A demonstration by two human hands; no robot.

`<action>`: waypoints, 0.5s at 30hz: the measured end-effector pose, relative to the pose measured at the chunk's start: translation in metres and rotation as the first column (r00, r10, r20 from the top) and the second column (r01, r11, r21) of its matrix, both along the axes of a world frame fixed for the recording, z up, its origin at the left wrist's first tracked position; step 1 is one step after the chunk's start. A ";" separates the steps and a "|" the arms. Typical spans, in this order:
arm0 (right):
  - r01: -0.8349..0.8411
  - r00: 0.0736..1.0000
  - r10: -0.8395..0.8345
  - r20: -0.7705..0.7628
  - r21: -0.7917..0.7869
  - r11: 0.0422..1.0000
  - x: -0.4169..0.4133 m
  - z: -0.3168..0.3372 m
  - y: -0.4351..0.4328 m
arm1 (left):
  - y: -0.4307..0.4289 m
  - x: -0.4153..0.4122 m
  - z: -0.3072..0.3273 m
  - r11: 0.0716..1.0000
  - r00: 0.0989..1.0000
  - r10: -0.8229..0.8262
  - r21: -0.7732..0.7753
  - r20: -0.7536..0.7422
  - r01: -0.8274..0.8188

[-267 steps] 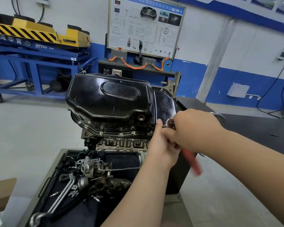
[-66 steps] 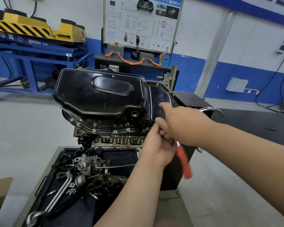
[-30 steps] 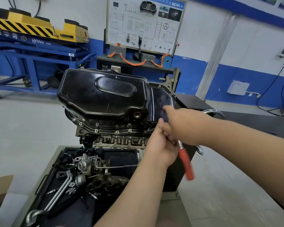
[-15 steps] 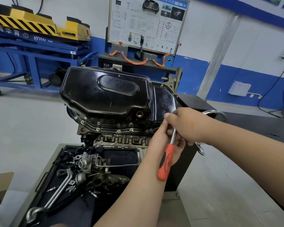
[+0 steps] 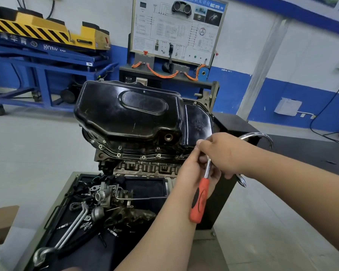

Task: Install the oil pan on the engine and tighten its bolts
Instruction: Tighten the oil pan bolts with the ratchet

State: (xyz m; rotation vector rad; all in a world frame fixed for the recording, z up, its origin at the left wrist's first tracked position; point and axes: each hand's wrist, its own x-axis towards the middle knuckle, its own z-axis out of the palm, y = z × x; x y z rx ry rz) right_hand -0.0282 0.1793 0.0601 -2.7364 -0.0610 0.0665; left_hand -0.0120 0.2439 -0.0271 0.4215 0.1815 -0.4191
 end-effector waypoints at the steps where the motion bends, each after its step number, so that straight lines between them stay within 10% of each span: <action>1: -0.034 0.999 0.037 0.030 -0.090 0.995 0.000 0.001 0.001 | 0.000 0.000 0.000 1.000 1.000 0.002 0.001 -0.002 -0.002; 4: -0.127 0.916 0.350 0.195 -0.687 0.715 0.002 0.003 0.000 | 0.000 0.002 -0.001 0.999 1.000 -0.002 0.040 0.002 0.002; 7: -0.167 0.789 0.588 0.178 -0.859 0.484 0.007 0.006 -0.008 | 0.002 0.002 -0.001 0.995 0.999 -0.020 0.094 0.028 0.017; 11: -0.119 0.960 0.188 0.208 -0.304 0.945 0.006 -0.005 -0.004 | 0.003 0.000 0.001 0.998 0.997 -0.042 0.051 0.065 0.039; 15: -0.035 0.997 0.030 0.069 0.064 0.997 0.002 -0.012 0.004 | 0.004 -0.002 0.000 0.999 0.992 -0.033 0.045 0.123 0.028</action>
